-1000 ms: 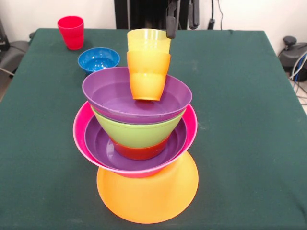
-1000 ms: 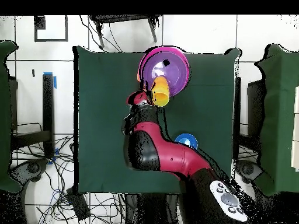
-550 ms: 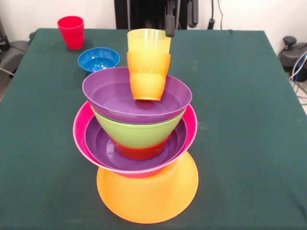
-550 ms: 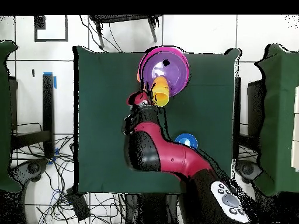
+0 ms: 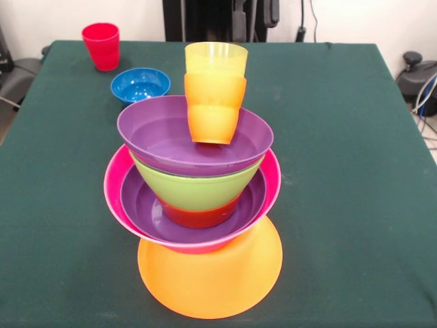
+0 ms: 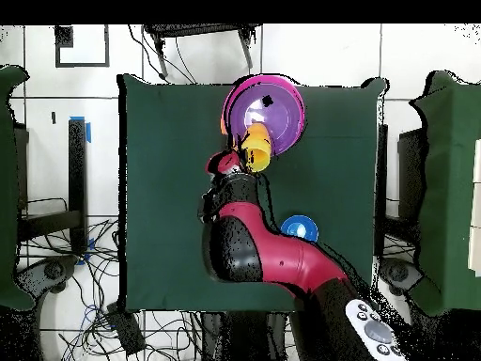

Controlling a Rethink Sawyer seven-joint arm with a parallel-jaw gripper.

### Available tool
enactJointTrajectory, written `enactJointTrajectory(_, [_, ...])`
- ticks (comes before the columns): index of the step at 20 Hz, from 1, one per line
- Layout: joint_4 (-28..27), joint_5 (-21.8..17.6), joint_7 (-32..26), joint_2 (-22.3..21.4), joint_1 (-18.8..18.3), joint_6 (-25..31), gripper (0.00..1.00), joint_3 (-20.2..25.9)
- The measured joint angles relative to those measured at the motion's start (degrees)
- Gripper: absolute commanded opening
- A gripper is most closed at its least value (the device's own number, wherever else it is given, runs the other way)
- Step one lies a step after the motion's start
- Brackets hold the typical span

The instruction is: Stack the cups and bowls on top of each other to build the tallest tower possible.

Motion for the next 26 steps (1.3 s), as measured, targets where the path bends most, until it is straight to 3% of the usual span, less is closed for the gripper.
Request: enactJointTrajectory(26, [1.2, -3.3, 0.0, 3.1, -1.6, 0.0, 1.0, 0.5])
